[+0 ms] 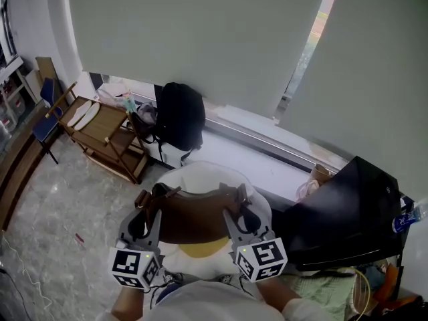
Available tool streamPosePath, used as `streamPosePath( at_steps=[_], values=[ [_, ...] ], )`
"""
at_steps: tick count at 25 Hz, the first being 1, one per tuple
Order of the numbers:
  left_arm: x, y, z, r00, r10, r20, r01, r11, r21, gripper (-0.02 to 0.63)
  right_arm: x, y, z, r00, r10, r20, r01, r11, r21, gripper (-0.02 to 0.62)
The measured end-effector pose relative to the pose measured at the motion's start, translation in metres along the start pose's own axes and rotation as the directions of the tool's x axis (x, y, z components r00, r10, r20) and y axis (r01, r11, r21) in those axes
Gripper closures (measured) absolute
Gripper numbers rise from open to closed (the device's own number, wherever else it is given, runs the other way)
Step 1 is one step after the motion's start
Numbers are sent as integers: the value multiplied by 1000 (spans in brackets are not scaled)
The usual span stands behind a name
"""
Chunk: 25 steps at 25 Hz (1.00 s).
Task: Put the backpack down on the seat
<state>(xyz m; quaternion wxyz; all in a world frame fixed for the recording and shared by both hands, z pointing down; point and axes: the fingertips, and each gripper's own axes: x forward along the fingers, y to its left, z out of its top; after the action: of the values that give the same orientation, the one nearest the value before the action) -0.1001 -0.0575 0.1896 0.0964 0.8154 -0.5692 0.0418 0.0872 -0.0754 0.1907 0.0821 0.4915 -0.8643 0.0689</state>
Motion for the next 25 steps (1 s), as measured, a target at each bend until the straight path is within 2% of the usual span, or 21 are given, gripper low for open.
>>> streamPosePath(
  at_steps=[8, 25],
  values=[
    [1, -1, -9, 1000, -11, -22, 11, 1000, -2, 492, 0, -1, -14, 1000, -9, -15, 10, 1000, 28, 443],
    [42, 23, -75, 995, -15, -94, 13, 1000, -25, 491, 45, -15, -81, 997, -23, -70, 27, 998, 60, 443]
  ],
)
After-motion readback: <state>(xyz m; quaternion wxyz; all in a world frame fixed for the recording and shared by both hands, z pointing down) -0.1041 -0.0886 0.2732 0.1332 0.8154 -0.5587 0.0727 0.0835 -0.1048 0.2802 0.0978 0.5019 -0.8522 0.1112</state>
